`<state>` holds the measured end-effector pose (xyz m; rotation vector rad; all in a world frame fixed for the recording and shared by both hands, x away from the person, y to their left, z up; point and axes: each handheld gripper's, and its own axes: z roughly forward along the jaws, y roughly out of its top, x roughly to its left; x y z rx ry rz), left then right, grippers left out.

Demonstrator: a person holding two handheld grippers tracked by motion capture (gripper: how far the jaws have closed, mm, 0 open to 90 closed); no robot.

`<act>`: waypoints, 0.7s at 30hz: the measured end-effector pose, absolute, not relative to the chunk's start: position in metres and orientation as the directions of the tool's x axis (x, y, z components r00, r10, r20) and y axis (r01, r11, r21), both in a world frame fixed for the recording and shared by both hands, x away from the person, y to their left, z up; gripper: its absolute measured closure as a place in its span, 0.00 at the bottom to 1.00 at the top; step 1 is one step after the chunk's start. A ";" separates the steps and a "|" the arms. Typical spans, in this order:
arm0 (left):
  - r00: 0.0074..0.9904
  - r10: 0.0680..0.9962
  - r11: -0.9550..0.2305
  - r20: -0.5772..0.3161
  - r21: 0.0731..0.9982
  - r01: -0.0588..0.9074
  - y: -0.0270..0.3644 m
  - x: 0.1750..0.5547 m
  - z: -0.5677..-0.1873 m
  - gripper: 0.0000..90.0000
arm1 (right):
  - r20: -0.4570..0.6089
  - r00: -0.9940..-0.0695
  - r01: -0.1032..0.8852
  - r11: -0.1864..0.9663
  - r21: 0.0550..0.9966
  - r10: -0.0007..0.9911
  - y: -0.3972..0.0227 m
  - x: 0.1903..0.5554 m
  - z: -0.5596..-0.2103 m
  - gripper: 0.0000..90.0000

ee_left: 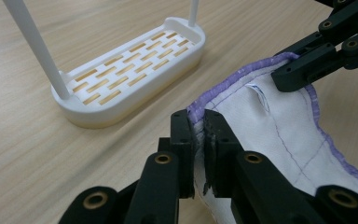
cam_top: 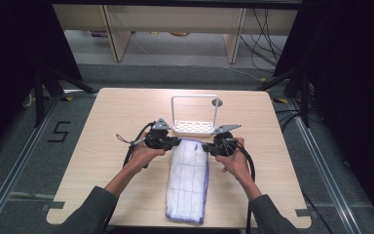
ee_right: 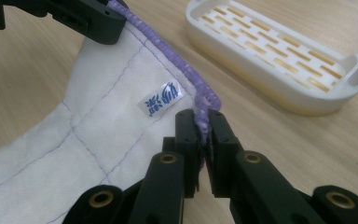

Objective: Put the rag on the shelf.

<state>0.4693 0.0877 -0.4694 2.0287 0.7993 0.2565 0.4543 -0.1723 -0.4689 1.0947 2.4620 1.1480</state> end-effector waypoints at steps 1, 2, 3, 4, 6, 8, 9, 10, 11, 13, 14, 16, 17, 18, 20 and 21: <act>0.777 0.619 -0.395 -0.113 0.811 0.432 0.090 0.468 -0.466 0.92 | 0.105 -0.708 0.533 0.431 0.728 0.698 -0.173 0.453 -0.465 0.94; 0.769 0.627 -0.365 -0.129 0.823 0.435 0.090 0.465 -0.464 0.92 | 0.113 -0.709 0.537 0.430 0.726 0.696 -0.173 0.450 -0.460 0.94; 0.771 0.623 -0.364 -0.128 0.826 0.431 0.091 0.463 -0.461 0.92 | 0.100 -0.715 0.518 0.428 0.741 0.692 -0.174 0.448 -0.457 0.94; 0.774 0.621 -0.362 -0.125 0.830 0.425 0.092 0.461 -0.457 0.92 | 0.104 -0.720 0.516 0.429 0.741 0.686 -0.174 0.445 -0.453 0.94; 0.779 0.617 -0.366 -0.112 0.836 0.410 0.093 0.455 -0.450 0.92 | 0.099 -0.727 0.506 0.434 0.745 0.679 -0.175 0.440 -0.447 0.95; 0.789 0.605 -0.372 -0.104 0.840 0.396 0.095 0.451 -0.445 0.92 | 0.089 -0.737 0.482 0.429 0.764 0.670 -0.174 0.435 -0.441 0.95; 0.793 0.601 -0.369 -0.103 0.844 0.390 0.095 0.448 -0.442 0.92 | 0.085 -0.738 0.480 0.433 0.763 0.669 -0.174 0.433 -0.438 0.95; 0.798 0.595 -0.371 -0.097 0.847 0.380 0.096 0.446 -0.438 0.92 | 0.087 -0.740 0.478 0.431 0.766 0.667 -0.173 0.430 -0.436 0.95; 0.803 0.589 -0.374 -0.095 0.848 0.375 0.097 0.444 -0.435 0.92 | 0.084 -0.746 0.471 0.435 0.767 0.660 -0.174 0.428 -0.432 0.95; 0.807 0.585 -0.383 -0.077 0.851 0.359 0.098 0.438 -0.428 0.92 | 0.075 -0.757 0.452 0.438 0.777 0.649 -0.173 0.426 -0.427 0.95; 0.809 0.583 -0.384 -0.071 0.854 0.351 0.099 0.436 -0.425 0.92 | 0.085 -0.763 0.447 0.428 0.785 0.640 -0.172 0.424 -0.425 0.95; 0.813 0.580 -0.388 -0.058 0.857 0.338 0.101 0.431 -0.418 0.92 | 0.073 -0.773 0.430 0.436 0.790 0.630 -0.173 0.423 -0.420 0.95; 0.816 0.575 -0.381 -0.065 0.861 0.336 0.102 0.429 -0.414 0.92 | 0.072 -0.769 0.431 0.432 0.793 0.635 -0.173 0.421 -0.417 0.95; 0.819 0.571 -0.382 -0.065 0.862 0.334 0.103 0.427 -0.410 0.92 | 0.076 -0.768 0.432 0.426 0.795 0.636 -0.173 0.419 -0.415 0.95; 0.822 0.566 -0.390 -0.056 0.861 0.327 0.104 0.425 -0.404 0.92 | 0.085 -0.765 0.435 0.416 0.799 0.638 -0.173 0.416 -0.409 0.95; 0.826 0.561 -0.393 -0.060 0.859 0.329 0.104 0.424 -0.401 0.92 | 0.091 -0.766 0.437 0.413 0.799 0.636 -0.174 0.415 -0.407 0.95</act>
